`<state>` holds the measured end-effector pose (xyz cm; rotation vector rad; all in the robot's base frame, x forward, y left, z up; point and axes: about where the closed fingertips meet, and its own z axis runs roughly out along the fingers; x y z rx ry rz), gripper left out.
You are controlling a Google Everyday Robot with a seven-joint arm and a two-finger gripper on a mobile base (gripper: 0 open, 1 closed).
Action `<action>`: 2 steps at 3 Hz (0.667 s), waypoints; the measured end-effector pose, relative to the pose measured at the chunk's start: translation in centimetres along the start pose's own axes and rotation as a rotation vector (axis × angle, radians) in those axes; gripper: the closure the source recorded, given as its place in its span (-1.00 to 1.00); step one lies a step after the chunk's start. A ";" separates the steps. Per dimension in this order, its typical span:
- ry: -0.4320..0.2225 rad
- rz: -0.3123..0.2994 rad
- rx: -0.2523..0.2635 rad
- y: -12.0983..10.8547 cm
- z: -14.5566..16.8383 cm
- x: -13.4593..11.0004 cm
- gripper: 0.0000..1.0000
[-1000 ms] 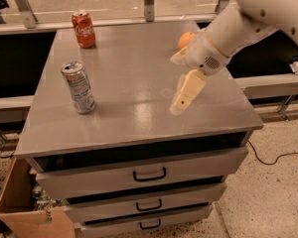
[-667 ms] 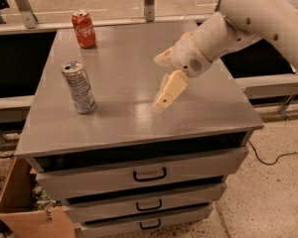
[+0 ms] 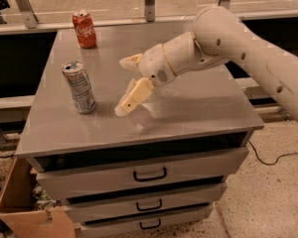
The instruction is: Move redbull can near orange
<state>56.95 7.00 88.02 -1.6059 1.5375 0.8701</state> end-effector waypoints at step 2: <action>-0.144 -0.029 -0.045 0.1 5.6 -3.0 -1.00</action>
Offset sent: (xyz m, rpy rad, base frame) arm -0.0074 0.0978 0.0021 0.2279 0.0142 0.0850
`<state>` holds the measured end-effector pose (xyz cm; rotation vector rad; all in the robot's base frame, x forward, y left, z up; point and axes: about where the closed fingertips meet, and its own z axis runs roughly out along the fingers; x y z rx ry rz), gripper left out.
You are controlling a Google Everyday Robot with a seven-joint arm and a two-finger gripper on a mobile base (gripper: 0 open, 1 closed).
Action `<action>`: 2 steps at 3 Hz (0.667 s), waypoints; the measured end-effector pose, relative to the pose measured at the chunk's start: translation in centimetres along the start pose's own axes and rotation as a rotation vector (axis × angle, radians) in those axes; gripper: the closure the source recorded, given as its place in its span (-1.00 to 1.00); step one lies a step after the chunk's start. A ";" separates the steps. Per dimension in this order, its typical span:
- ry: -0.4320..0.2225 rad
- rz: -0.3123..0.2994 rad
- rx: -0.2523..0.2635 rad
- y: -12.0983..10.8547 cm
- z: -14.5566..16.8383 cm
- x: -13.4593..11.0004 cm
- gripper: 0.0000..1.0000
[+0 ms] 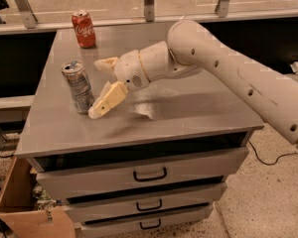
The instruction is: Move redbull can near orange
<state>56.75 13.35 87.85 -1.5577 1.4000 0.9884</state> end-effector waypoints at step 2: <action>-0.097 0.047 -0.059 1.2 4.3 -2.0 -0.19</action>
Offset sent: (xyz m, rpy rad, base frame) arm -0.0181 0.0628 0.0048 0.1359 0.1022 0.0479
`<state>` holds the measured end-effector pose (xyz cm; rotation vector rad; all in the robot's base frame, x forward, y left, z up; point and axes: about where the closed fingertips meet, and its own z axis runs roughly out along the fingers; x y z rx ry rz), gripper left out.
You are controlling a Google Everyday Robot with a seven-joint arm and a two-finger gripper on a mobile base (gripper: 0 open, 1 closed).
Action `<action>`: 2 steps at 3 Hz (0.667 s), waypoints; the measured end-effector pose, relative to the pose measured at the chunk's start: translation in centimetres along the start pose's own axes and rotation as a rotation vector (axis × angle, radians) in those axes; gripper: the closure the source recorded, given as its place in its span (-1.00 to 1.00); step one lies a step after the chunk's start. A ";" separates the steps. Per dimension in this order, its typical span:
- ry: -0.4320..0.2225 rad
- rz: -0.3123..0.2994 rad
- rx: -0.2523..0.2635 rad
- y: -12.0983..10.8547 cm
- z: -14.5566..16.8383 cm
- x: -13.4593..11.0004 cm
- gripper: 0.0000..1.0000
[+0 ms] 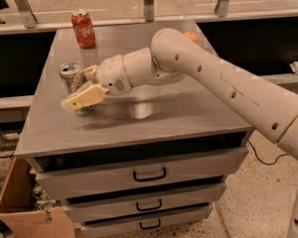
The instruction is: Move redbull can near orange
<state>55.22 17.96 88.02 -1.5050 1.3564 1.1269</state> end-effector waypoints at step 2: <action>-0.041 -0.069 0.091 -3.5 -4.2 -3.5 0.74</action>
Offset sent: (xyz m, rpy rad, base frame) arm 0.0999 -0.0890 0.1300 0.1055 -0.2586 -0.1846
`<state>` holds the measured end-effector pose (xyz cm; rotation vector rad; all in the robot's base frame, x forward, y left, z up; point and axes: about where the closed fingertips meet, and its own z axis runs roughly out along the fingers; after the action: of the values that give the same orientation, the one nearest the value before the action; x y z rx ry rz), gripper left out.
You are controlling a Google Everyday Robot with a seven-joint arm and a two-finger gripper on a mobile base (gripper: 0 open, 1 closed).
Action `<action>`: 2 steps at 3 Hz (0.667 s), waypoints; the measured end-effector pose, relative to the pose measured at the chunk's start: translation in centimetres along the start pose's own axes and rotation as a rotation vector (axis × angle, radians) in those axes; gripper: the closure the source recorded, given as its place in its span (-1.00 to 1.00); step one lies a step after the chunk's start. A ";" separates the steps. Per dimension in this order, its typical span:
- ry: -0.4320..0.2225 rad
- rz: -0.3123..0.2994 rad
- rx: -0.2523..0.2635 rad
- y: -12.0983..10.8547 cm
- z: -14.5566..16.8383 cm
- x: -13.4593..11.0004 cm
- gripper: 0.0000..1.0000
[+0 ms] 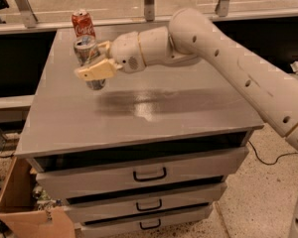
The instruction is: Move redbull can near orange
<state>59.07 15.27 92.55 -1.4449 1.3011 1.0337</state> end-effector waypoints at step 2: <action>-0.019 -0.023 0.023 -1.0 -0.8 -1.6 1.00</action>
Offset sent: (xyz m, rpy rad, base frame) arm 0.0113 -0.0061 0.0223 0.0255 -0.0340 -0.0214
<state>59.93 14.91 94.37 -1.4270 1.2760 1.0116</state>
